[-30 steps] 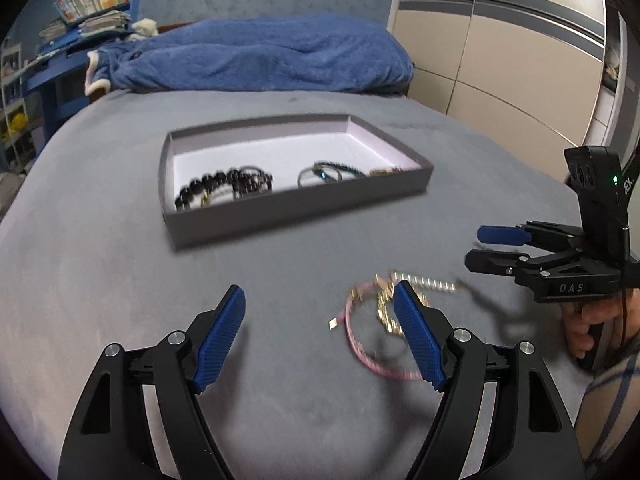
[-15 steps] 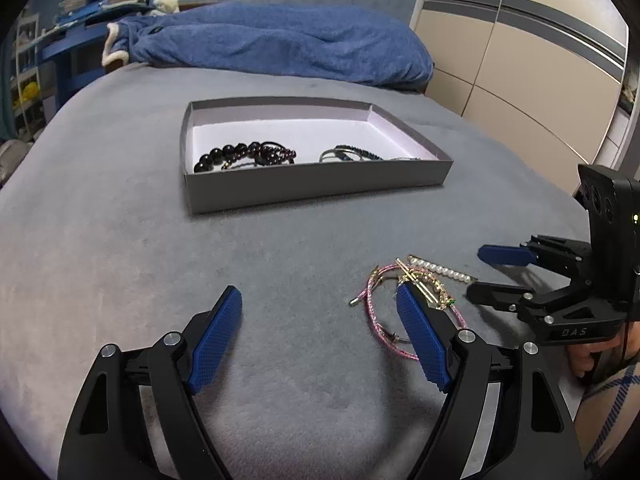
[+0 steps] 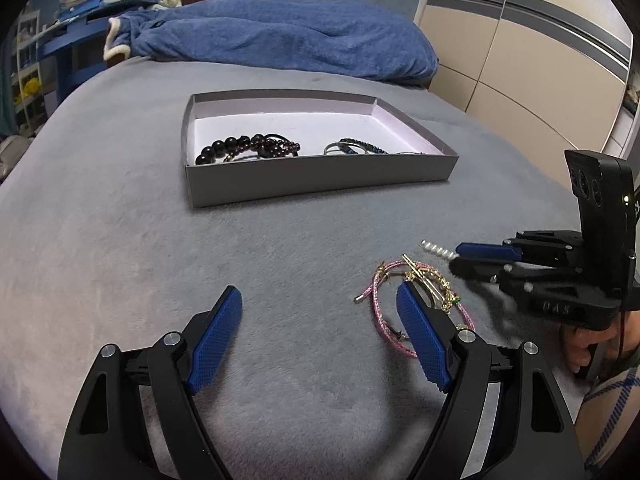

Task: Organize jewelry
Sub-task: 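Grasp the pearl hair pin on the bed with the right tool, then grasp the gold beaded ring with the left tool while the right tool holds the pearl pin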

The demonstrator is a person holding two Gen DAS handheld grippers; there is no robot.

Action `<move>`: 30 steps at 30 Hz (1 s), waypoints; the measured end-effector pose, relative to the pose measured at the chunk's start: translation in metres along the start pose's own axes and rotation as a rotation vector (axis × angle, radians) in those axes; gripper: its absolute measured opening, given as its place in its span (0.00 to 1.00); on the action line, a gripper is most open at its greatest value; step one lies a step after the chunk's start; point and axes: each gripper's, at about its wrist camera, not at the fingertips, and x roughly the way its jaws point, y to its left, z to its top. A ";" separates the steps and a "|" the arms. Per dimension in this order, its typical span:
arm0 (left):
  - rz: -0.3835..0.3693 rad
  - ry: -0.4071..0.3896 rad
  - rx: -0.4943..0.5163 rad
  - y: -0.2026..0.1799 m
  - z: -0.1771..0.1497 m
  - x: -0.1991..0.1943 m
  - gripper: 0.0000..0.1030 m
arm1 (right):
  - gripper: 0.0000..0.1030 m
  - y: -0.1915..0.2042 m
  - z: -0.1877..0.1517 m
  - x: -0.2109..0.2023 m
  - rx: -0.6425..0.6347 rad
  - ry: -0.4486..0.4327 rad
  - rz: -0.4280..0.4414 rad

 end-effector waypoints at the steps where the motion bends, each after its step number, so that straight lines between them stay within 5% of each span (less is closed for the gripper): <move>1: 0.000 0.000 0.000 0.000 0.000 0.000 0.78 | 0.09 -0.002 -0.001 -0.001 0.008 -0.005 0.002; 8: -0.027 -0.042 0.055 -0.010 0.000 -0.008 0.78 | 0.08 -0.010 -0.007 -0.011 0.033 -0.021 -0.041; 16: -0.122 -0.024 0.263 -0.052 0.000 -0.005 0.78 | 0.08 -0.012 -0.016 -0.010 0.035 -0.022 -0.079; 30: -0.155 0.073 0.278 -0.060 0.009 0.027 0.64 | 0.08 -0.016 -0.017 -0.010 0.059 -0.028 -0.052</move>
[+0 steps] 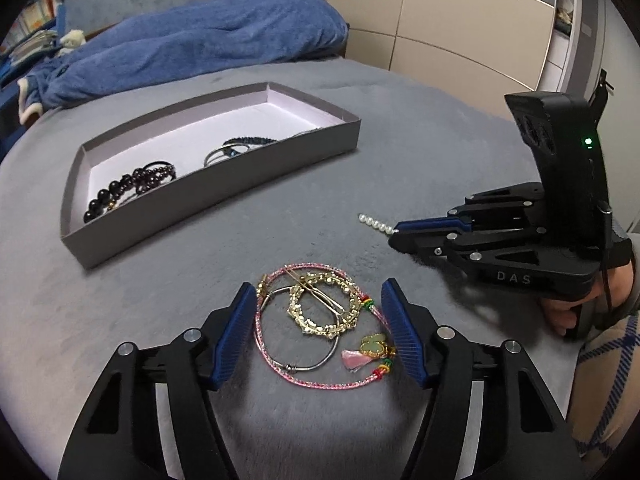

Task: Organize jewelry
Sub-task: 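Grasp the gold beaded ring with the left tool while the right tool holds the pearl pin, then carry the gold ring and pearl pin into the grey box, open both tools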

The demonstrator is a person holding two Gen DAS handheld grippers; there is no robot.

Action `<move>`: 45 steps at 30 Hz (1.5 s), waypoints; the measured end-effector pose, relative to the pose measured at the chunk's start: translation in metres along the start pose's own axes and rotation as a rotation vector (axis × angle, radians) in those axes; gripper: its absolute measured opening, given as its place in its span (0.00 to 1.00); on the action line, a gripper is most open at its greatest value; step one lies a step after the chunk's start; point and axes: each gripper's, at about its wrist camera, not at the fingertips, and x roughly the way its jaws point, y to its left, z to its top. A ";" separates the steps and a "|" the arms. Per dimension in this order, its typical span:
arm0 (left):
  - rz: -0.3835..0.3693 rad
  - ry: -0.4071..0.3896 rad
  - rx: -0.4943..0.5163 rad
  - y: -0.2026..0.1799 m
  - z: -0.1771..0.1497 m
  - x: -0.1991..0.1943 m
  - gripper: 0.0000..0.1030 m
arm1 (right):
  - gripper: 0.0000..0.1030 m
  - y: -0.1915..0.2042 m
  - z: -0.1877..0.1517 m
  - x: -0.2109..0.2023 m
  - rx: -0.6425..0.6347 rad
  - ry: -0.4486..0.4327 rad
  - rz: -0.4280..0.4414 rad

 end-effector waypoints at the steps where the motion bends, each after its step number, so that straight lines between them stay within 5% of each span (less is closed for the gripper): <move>1: 0.002 0.012 -0.001 0.000 0.000 0.003 0.64 | 0.08 0.000 0.000 0.000 0.001 0.000 0.001; 6: 0.014 0.018 0.015 -0.004 0.000 0.006 0.63 | 0.08 0.000 0.001 0.001 0.004 0.000 0.004; 11: 0.036 0.016 0.018 -0.005 -0.001 0.006 0.41 | 0.08 -0.001 0.001 0.001 0.005 -0.001 0.005; 26: 0.003 -0.115 -0.038 0.005 0.000 -0.029 0.41 | 0.08 0.000 0.001 0.002 0.007 -0.001 0.007; 45: 0.120 -0.194 -0.086 0.044 0.028 -0.058 0.41 | 0.08 -0.002 0.020 -0.015 0.017 -0.061 0.033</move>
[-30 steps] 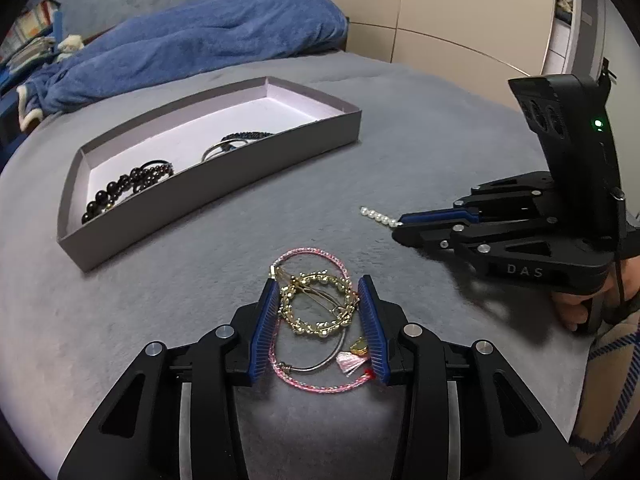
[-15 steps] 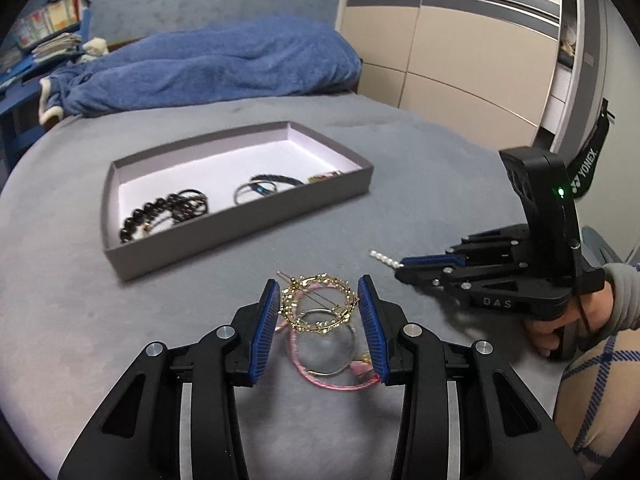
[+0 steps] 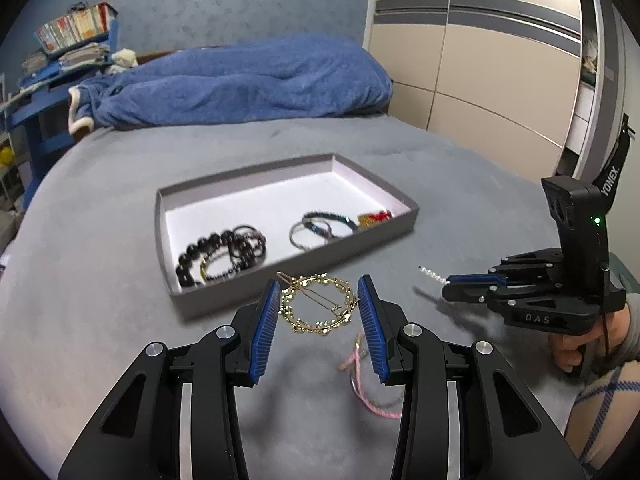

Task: Organize jewelry
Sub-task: 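Carry the gold ring and pearl pin into the grey box, open both tools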

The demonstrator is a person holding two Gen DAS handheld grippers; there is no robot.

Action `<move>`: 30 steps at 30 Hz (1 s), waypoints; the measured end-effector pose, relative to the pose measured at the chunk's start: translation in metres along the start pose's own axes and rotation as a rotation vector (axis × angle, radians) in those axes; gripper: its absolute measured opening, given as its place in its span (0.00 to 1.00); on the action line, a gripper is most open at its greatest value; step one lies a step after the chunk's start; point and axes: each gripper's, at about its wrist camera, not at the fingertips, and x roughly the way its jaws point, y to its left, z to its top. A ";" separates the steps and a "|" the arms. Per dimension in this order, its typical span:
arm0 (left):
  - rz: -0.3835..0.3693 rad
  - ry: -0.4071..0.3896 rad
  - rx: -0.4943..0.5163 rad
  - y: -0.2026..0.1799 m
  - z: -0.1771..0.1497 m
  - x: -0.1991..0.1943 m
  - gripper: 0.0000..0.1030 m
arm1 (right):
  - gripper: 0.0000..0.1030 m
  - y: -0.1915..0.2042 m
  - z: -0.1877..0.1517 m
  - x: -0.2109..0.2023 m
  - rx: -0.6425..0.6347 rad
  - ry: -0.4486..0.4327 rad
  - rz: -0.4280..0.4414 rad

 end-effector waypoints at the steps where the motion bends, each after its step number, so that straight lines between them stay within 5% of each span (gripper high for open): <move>1: 0.005 -0.002 0.001 0.001 0.003 0.001 0.41 | 0.08 0.000 0.004 -0.001 -0.001 -0.006 -0.002; 16: 0.094 -0.018 -0.023 0.018 0.041 0.034 0.41 | 0.08 -0.014 0.081 0.012 0.008 -0.075 0.010; 30: 0.128 0.024 -0.094 0.050 0.048 0.080 0.41 | 0.08 -0.018 0.116 0.065 0.026 -0.033 0.019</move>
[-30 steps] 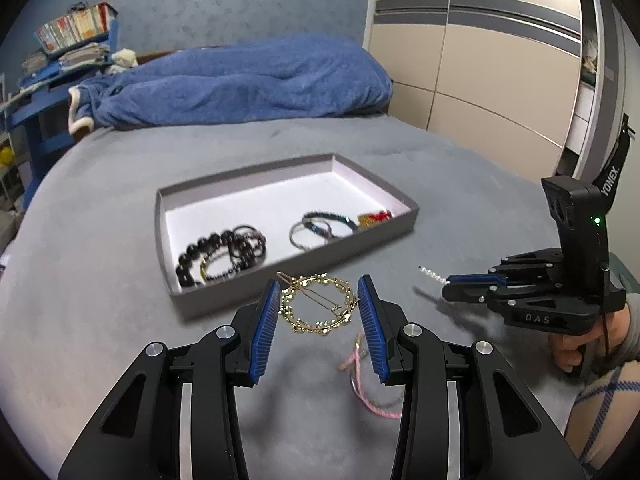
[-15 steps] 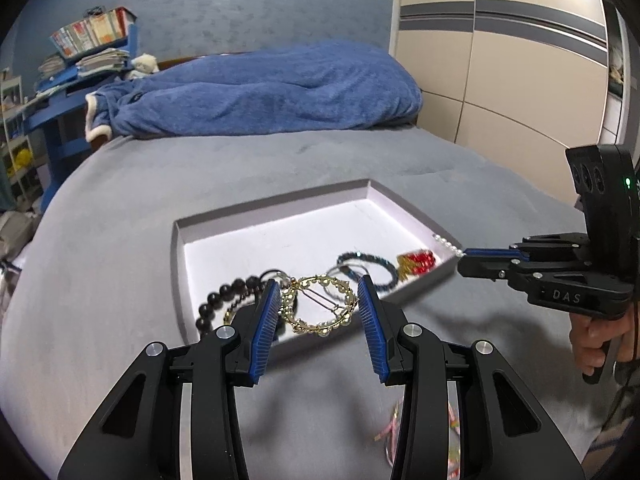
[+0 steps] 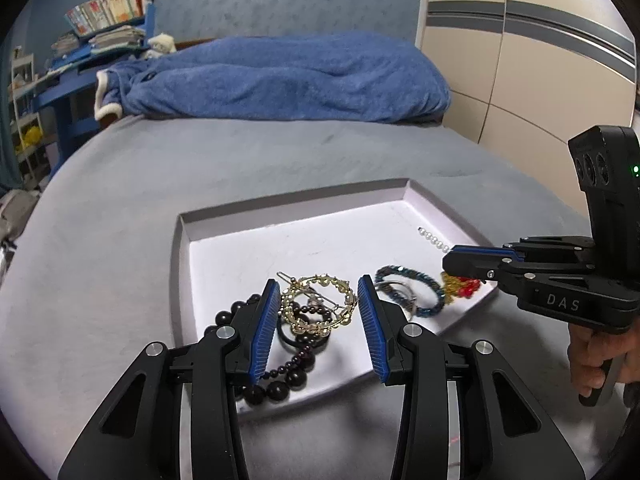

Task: Organize jewelry
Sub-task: 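Carry the gold ring and pearl pin into the grey box, open both tools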

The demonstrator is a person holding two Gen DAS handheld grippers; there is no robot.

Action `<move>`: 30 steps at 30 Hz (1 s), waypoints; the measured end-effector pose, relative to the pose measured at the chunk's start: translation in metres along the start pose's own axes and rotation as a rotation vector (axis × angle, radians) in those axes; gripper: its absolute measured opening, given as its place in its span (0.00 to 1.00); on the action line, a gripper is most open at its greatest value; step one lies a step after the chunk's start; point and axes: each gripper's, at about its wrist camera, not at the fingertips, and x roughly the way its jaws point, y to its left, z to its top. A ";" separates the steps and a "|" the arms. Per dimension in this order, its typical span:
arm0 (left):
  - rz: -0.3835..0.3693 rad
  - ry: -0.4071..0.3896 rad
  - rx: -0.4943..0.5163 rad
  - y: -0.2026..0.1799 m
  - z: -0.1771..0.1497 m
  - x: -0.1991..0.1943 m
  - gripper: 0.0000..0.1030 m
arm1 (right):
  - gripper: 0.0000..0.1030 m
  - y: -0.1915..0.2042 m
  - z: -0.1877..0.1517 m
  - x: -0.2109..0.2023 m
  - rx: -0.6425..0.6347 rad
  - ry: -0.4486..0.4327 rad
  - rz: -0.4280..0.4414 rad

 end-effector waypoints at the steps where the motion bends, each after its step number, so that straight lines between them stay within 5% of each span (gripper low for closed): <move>1: 0.002 0.009 0.002 0.001 0.000 0.004 0.41 | 0.08 0.001 0.001 0.004 -0.002 0.006 -0.001; 15: 0.005 0.076 -0.009 0.009 -0.011 0.029 0.41 | 0.08 0.004 -0.008 0.038 -0.020 0.080 -0.033; 19: 0.016 0.073 0.001 0.006 -0.012 0.029 0.49 | 0.09 0.005 -0.010 0.037 -0.018 0.078 -0.035; 23: 0.028 0.043 0.005 0.004 -0.018 0.022 0.64 | 0.27 0.005 -0.012 0.027 -0.018 0.054 -0.036; 30: 0.005 -0.007 0.014 -0.003 -0.027 -0.001 0.70 | 0.45 0.007 -0.028 -0.004 -0.027 -0.025 -0.044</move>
